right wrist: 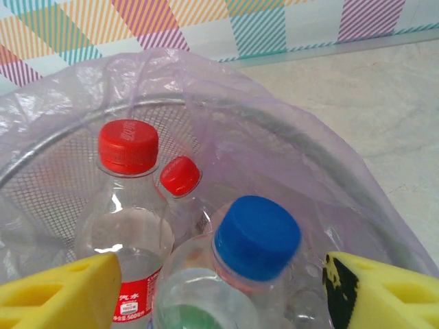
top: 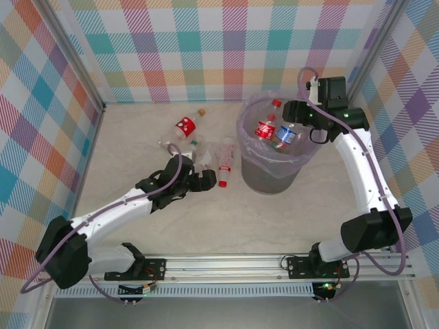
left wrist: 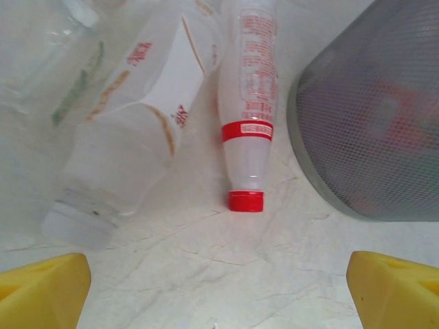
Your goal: Put the plastic bottles in the bin
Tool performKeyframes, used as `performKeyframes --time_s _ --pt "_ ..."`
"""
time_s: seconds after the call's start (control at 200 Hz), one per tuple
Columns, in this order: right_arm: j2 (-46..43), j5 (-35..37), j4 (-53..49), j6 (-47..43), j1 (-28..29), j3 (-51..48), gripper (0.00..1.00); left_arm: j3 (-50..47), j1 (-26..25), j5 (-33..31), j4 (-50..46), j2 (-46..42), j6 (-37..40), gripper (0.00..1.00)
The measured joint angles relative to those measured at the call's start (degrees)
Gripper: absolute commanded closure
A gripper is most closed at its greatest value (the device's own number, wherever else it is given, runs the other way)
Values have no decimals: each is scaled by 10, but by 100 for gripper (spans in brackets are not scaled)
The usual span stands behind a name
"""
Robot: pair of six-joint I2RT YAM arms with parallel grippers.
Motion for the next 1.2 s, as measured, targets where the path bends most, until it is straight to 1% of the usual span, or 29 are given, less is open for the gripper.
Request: performKeyframes --time_s 0.18,0.325,0.515,0.65,0.77,0.995,1.2 --pt "-43 -6 -18 -3 0 4 21 71 0 10 4 93 -23 12" --pt "-113 -37 -26 -1 0 0 21 128 0 9 17 174 -40 16" --pt "-245 -97 -26 15 0 -67 21 210 -19 -23 6 269 -49 19" --pt "-307 -116 -42 21 0 -107 20 257 -31 -41 4 318 -54 21" --pt "-334 -118 -64 21 0 -116 20 276 -34 -61 -4 348 -61 21" --pt "-369 -117 -91 20 0 -122 20 281 -34 -98 -5 392 -74 23" --pt "-384 -116 -99 21 0 -133 20 287 -34 -109 -3 418 -83 32"
